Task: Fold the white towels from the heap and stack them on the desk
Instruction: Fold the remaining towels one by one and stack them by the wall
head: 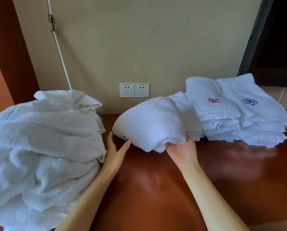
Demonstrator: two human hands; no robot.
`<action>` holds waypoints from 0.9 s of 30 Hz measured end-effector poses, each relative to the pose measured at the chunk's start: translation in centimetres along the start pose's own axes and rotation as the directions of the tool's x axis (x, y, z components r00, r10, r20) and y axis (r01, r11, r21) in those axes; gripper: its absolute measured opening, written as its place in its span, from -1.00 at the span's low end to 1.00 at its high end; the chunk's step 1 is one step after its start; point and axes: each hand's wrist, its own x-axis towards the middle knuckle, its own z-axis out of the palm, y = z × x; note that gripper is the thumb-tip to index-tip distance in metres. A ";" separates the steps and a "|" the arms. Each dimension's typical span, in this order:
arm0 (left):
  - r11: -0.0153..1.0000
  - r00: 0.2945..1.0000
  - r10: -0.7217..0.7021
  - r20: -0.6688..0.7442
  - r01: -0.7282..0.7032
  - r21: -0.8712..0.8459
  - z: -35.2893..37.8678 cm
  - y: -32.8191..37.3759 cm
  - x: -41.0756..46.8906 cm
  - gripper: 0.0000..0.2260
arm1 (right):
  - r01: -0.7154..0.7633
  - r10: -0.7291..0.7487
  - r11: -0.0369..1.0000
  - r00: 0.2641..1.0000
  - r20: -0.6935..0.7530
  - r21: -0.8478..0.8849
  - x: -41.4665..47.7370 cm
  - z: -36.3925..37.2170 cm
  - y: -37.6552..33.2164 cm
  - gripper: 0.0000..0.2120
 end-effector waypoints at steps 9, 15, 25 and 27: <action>0.941 0.970 0.127 0.208 -0.184 0.284 0.4 0.4 -1.6 -0.09 | 0.013 -0.010 0.996 0.999 -0.041 0.087 -3.6 -2.6 -2.9 -0.43; 0.887 0.986 0.070 0.149 -0.129 0.443 0.5 1.2 -2.2 -0.49 | -0.153 0.017 0.703 0.980 -0.199 -0.694 -5.7 -5.2 -1.4 -0.30; 0.965 0.880 -0.170 0.443 0.241 -0.108 -1.6 3.4 -3.8 -0.54 | -0.025 -0.020 0.963 0.987 -0.162 -0.270 -4.2 -4.7 -2.5 -0.55; 0.970 0.911 -0.192 0.364 0.233 -0.074 -1.6 4.7 -4.7 -0.65 | 0.064 -0.149 0.943 0.959 -0.243 -0.327 -4.3 -4.7 -2.9 -0.66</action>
